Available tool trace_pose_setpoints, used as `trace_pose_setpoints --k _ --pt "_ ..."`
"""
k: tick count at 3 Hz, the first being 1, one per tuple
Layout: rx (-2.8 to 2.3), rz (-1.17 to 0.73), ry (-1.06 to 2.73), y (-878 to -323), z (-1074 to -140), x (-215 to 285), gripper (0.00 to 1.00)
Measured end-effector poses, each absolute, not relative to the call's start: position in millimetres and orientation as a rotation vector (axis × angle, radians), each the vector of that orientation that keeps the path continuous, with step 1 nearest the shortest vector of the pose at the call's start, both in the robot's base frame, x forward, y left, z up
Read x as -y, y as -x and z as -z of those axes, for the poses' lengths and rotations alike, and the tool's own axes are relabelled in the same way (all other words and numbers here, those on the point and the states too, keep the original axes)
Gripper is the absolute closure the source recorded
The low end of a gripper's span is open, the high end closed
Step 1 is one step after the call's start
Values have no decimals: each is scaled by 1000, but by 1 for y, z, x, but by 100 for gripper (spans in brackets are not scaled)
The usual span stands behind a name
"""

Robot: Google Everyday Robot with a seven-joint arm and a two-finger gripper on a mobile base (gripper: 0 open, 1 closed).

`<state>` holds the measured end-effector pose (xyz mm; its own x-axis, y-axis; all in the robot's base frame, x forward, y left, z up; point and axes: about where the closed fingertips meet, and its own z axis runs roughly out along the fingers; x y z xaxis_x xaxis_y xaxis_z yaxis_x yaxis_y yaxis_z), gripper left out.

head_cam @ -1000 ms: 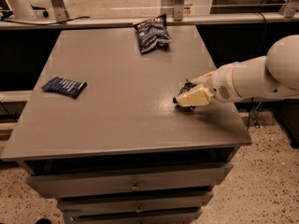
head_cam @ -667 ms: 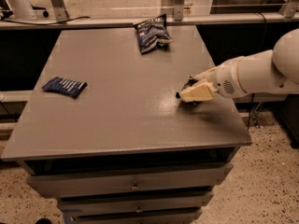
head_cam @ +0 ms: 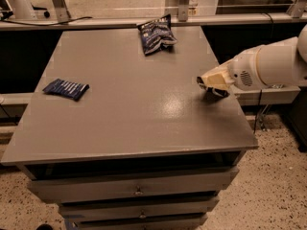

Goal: Move rxbar chocolate near blue chip bag

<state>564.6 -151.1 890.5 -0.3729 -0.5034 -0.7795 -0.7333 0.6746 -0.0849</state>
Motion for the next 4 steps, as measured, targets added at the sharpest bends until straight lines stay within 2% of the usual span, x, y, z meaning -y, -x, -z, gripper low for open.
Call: trace_pose_setpoints --k 4 --pt "-1699 -412 1190 -722 -878 72 100"
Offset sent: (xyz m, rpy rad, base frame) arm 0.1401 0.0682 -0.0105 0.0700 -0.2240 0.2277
